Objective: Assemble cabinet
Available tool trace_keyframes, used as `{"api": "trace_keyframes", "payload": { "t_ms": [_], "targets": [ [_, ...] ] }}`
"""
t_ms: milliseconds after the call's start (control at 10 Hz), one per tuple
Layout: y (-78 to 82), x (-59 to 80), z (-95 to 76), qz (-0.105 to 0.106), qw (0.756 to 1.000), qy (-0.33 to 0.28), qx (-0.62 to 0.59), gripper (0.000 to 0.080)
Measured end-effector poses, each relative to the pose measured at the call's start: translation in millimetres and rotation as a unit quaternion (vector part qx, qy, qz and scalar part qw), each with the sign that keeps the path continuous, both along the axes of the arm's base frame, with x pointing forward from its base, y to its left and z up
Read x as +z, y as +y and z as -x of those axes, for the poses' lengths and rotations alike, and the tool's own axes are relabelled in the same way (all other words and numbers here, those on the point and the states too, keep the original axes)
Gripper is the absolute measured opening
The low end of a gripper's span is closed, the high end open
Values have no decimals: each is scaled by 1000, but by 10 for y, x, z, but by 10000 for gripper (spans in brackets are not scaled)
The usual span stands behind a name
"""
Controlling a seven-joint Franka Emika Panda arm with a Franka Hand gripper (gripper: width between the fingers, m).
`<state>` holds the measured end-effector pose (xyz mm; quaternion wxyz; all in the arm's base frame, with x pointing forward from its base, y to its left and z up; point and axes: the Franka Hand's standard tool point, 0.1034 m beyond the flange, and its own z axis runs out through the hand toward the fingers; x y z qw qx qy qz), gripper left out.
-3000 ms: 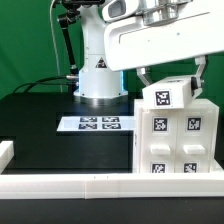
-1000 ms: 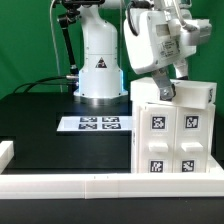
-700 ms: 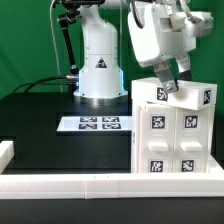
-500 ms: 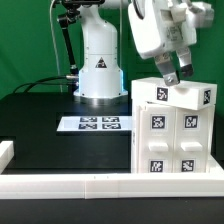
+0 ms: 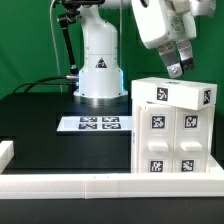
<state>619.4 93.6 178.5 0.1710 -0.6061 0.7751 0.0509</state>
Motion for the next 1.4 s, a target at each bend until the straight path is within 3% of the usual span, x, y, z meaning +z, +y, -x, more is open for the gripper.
{"api": "trace_keyframes", "payload": {
  "t_ms": [200, 400, 600, 1000, 1300, 1400],
  "targets": [
    [92, 42, -16, 35, 991, -29, 127, 797],
    [138, 67, -39, 66, 962, -64, 258, 797],
    [216, 95, -27, 79, 931, -78, 348, 797],
    [200, 91, -32, 102, 870, -115, 468, 797],
    [187, 89, -32, 124, 800, -143, 569, 797],
    [163, 83, -31, 148, 732, -155, 647, 797]
  ]
}}
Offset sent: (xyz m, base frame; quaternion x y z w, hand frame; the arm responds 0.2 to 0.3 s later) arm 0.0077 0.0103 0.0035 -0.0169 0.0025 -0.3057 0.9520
